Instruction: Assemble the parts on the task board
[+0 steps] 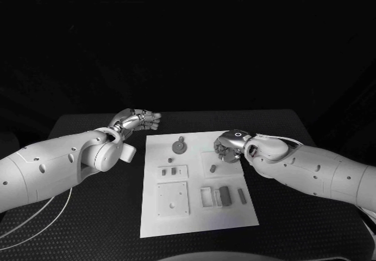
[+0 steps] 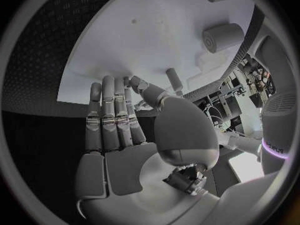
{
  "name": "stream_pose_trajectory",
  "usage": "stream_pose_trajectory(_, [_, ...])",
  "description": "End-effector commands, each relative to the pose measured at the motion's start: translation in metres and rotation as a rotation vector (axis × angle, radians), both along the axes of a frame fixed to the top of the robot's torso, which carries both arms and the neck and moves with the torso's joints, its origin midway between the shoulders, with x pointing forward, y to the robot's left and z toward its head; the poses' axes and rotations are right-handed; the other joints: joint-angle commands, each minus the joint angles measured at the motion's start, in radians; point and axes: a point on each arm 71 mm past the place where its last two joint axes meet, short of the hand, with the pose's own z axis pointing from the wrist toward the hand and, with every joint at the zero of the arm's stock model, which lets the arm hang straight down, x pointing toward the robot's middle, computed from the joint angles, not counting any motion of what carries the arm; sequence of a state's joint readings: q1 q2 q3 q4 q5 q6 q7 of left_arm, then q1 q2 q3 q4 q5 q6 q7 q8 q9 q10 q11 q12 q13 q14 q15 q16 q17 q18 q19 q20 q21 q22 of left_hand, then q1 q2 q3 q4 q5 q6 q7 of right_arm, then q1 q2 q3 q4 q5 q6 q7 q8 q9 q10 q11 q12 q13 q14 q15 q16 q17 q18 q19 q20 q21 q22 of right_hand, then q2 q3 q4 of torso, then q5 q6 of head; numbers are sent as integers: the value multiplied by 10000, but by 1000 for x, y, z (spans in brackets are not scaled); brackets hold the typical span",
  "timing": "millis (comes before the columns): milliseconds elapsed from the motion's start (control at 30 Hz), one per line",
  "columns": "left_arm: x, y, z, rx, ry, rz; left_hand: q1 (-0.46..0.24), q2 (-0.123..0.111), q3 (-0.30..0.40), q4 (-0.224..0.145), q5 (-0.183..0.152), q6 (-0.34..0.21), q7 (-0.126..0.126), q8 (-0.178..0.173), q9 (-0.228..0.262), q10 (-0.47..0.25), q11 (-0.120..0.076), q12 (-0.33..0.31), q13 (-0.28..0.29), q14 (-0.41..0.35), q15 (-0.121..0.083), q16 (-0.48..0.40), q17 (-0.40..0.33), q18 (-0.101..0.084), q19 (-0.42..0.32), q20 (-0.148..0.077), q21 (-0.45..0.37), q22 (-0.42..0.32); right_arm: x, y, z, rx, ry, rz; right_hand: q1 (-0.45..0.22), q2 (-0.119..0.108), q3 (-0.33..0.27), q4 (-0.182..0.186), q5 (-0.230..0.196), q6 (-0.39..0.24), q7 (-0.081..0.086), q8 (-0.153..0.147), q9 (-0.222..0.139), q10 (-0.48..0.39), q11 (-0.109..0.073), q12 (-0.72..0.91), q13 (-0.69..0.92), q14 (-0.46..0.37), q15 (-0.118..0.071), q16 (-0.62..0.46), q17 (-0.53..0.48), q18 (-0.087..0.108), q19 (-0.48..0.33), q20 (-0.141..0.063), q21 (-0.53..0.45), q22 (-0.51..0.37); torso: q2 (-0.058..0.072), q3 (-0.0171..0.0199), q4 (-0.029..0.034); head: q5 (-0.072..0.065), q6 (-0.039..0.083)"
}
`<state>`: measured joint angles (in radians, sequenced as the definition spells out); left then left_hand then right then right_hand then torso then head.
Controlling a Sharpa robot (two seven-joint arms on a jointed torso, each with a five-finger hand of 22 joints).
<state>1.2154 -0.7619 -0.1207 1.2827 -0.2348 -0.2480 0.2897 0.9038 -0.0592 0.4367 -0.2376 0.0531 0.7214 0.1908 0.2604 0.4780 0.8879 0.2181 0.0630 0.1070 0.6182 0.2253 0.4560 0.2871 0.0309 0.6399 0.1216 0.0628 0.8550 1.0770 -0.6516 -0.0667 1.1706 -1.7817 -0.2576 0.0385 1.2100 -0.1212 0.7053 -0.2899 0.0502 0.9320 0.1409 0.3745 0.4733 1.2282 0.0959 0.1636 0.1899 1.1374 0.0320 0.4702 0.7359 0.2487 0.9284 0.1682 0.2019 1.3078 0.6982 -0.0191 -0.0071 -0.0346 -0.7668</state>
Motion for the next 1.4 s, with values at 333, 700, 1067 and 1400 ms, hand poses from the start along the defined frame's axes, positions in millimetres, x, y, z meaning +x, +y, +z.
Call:
stream_pose_trajectory(333, [0, -2, 1, -89, 51, -83, 27, -42, 37, -99, -7, -55, 415, -3, -2, -13, 96, 44, -50, 35, 100, -39, 28, 240, 9, 116, 54, -40, -12, -3, -21, -879, 553, 38, 383, -145, -81, -35, -1, 84, -24, -41, 6, -388, 227, -469, -110, -177, 51, -69, 66, 49, -155, 22, -33, 237, -1, -2, -4, -56, -33])
stream_pose_trajectory(700, [-1, -2, 1, -87, 50, -74, 80, -49, 58, -142, -8, -69, 419, 2, 1, 1, 92, 56, -81, 107, 85, -9, 55, 261, 28, 115, 62, -57, -15, -7, -27, -1104, 170, -114, 399, 167, -139, -28, -1, 692, -258, 143, 85, -3, 64, -349, -3, 129, -108, 205, 358, 131, 172, -37, 314, 261, -1, 4, 3, -86, -34])
stream_pose_trajectory(1067, [0, -1, 1, -75, 44, -48, 114, -60, 68, -173, -8, -79, 422, 3, 2, 3, 93, 57, -97, 133, 79, 0, 65, 268, 42, 114, 68, -64, -17, -3, -26, -746, -24, -39, 375, 175, -157, -28, -1, 925, -346, 179, 113, 247, -46, -279, 64, 329, -230, 380, 563, 131, 370, -127, 535, 257, 1, 6, -9, -89, -24])
stream_pose_trajectory(1400, [1, 1, 0, -44, 56, 8, 116, -56, 69, -176, -8, -86, 426, 3, 2, 4, 94, 57, -106, 145, 77, 3, 71, 270, 53, 115, 71, -67, -18, -3, -24, -488, -64, -150, 294, 150, -179, -29, 0, 1028, -378, 178, 128, 357, -93, -268, 98, 396, -279, 448, 679, 131, 434, -167, 649, 255, -1, -2, -1, -84, -7])
